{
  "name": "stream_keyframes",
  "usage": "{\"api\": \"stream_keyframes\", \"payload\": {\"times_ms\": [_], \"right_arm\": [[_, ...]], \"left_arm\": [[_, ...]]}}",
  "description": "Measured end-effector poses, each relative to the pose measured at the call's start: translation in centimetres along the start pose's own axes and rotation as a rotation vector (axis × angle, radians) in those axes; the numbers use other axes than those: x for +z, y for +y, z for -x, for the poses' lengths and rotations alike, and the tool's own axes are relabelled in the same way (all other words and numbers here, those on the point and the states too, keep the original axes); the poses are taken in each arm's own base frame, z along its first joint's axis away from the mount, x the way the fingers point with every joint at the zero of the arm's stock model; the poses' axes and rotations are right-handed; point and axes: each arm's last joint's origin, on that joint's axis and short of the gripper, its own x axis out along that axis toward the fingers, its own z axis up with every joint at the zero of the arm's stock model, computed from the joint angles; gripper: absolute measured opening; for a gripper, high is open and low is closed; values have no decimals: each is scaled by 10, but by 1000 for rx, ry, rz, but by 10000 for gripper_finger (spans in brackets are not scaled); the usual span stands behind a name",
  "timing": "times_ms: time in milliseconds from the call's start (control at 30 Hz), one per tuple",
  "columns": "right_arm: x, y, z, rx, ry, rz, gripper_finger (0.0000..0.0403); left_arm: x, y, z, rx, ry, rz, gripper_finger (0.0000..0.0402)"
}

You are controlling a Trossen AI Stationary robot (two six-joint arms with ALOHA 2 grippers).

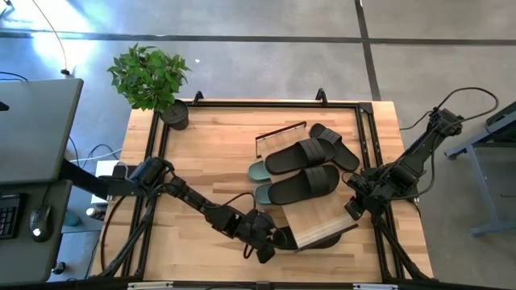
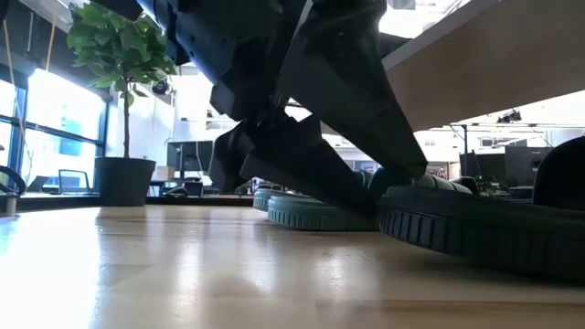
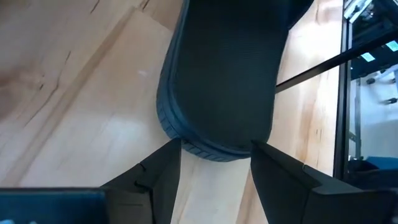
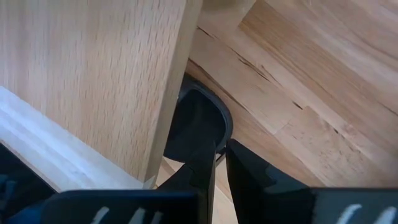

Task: Pick and place slides into the shelf
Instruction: Put the black slides under the shelf

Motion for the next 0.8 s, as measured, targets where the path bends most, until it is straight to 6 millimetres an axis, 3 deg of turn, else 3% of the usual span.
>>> {"api": "stream_keyframes", "payload": {"times_ms": [300,800], "right_arm": [[1,-3,6,30,9,-33,31],[7,-26,33,87,16,-27,31]], "left_arm": [[0,1,5,10,43,15,176],[18,-1,57,114,74,-7,176]]}}
